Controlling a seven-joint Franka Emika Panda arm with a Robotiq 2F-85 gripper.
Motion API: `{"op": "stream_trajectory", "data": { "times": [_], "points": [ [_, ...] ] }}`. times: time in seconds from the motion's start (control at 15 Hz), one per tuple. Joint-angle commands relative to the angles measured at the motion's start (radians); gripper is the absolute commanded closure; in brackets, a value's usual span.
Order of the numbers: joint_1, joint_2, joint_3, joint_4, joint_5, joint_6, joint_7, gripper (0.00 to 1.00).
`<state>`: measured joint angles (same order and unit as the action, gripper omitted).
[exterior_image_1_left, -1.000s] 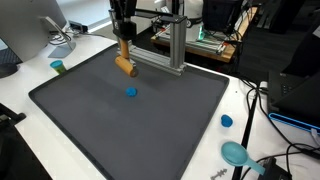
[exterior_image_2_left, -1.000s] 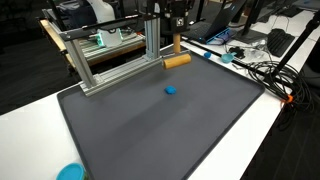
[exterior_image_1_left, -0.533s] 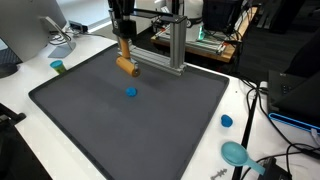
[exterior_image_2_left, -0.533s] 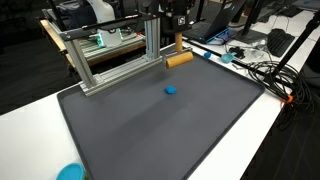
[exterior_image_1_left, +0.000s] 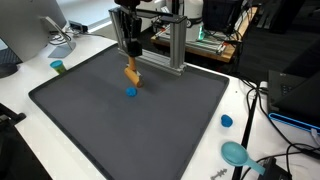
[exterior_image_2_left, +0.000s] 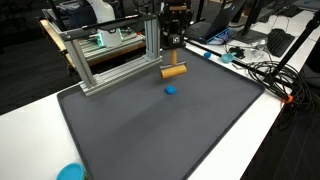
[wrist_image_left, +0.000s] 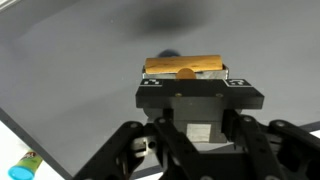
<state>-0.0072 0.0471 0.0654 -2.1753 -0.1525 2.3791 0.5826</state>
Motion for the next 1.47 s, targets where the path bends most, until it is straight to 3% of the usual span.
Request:
{"op": "stream_trajectory", "data": {
  "times": [0.0, 0.33, 0.4, 0.47, 0.53, 0.87, 1.4],
  "points": [
    [0.023, -0.001, -0.022, 0.002, -0.024, -0.007, 0.015, 0.77],
    [0.03, -0.023, -0.025, 0.009, -0.039, -0.066, -0.037, 0.77],
    [0.026, 0.01, -0.03, 0.008, -0.035, -0.025, -0.02, 0.52],
    [0.028, 0.007, -0.029, 0.009, -0.035, -0.035, -0.025, 0.52],
    [0.03, 0.003, -0.028, 0.009, -0.035, -0.041, -0.026, 0.77],
    [0.03, 0.076, -0.032, 0.095, -0.021, -0.087, -0.144, 0.77],
    [0.027, 0.176, -0.055, 0.248, 0.024, -0.16, -0.18, 0.77]
  ]
}}
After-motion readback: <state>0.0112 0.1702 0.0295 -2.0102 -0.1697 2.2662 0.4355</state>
